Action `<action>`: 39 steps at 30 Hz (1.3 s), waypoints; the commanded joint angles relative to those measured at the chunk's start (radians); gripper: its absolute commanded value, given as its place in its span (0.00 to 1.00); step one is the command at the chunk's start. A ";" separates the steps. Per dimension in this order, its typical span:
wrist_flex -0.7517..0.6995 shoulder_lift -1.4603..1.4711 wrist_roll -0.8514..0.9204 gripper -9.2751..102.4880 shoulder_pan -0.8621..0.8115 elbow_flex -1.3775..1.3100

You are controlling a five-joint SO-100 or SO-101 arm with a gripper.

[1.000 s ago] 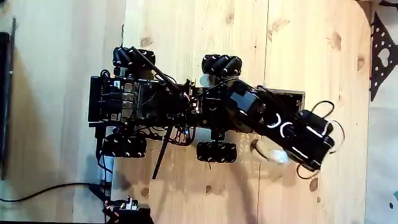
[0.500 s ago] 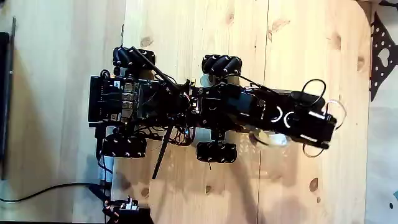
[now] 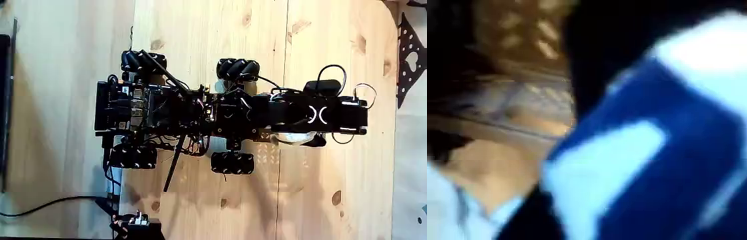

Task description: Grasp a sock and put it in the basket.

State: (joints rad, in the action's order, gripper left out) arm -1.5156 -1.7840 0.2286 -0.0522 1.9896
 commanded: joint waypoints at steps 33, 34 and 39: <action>0.219 0.126 0.179 0.15 0.006 0.107; 0.256 0.104 0.183 0.09 0.006 0.118; 0.290 -0.021 0.175 0.09 -0.002 0.150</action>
State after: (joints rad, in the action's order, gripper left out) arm -1.2303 -1.7150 0.4050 -0.0522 2.1353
